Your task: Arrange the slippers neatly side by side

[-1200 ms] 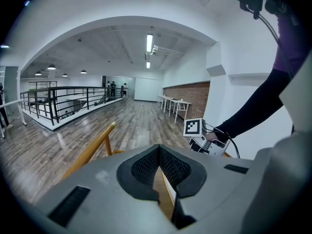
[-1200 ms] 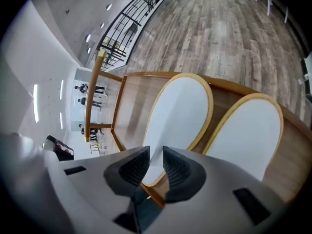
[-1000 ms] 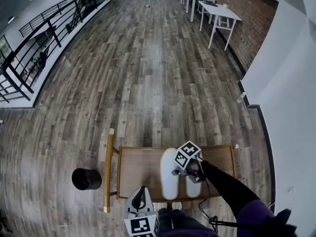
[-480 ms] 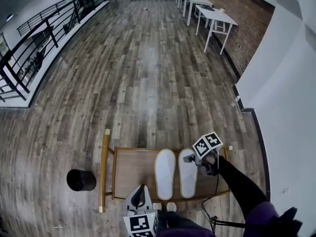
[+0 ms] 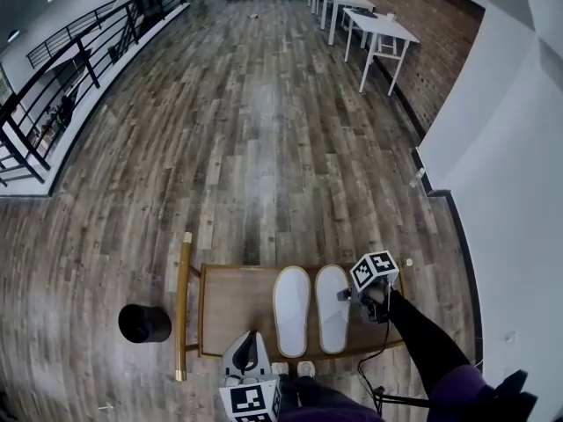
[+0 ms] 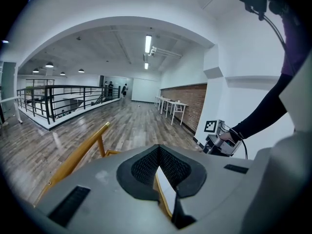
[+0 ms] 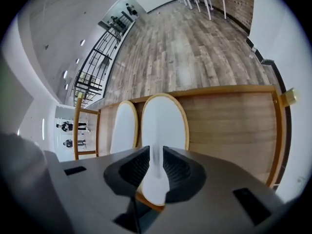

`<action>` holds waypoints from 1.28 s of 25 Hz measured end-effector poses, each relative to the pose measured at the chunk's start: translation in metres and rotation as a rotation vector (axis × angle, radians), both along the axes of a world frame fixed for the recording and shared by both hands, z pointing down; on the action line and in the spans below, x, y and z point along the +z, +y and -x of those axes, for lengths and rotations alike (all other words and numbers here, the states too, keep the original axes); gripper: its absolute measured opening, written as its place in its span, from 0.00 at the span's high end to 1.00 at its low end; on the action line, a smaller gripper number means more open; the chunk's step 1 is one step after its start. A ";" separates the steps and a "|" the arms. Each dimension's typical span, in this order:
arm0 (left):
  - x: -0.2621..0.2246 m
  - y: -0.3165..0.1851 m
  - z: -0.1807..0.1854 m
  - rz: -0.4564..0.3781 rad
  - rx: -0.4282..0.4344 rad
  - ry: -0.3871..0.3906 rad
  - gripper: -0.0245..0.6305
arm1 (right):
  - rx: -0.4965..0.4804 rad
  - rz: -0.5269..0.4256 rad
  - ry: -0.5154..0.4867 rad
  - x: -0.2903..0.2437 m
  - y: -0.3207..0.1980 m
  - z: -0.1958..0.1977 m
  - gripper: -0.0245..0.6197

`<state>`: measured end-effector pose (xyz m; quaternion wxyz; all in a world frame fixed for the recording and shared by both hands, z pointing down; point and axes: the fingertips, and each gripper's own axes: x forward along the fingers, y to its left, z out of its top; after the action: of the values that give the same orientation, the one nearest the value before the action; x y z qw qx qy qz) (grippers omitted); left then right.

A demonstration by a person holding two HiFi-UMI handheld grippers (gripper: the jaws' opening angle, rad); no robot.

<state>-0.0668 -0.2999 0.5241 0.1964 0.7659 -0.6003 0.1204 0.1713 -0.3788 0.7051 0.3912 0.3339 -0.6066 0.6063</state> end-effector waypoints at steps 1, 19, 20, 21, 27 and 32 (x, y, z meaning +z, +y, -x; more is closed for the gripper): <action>0.001 0.000 0.001 0.001 -0.002 -0.002 0.96 | -0.005 0.006 0.004 0.003 0.002 0.002 0.87; -0.001 -0.003 0.001 0.000 0.000 -0.002 0.96 | -0.028 0.029 0.013 0.011 0.009 0.026 0.87; -0.001 -0.003 0.001 -0.001 0.002 -0.002 0.96 | -0.030 0.030 0.014 0.011 0.009 0.026 0.87; -0.002 -0.004 0.001 -0.003 0.003 -0.002 0.96 | -0.029 0.029 0.012 0.010 0.009 0.026 0.87; -0.002 -0.008 -0.002 -0.007 0.013 0.007 0.96 | -0.013 0.013 -0.036 -0.002 0.010 0.024 0.87; -0.004 -0.014 -0.009 -0.021 0.029 0.013 0.96 | -0.019 -0.097 -0.145 -0.047 0.011 0.029 0.87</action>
<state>-0.0582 -0.3144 0.5198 0.1907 0.7774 -0.5889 0.1118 0.1423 -0.3678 0.6585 0.3353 0.3018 -0.6653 0.5949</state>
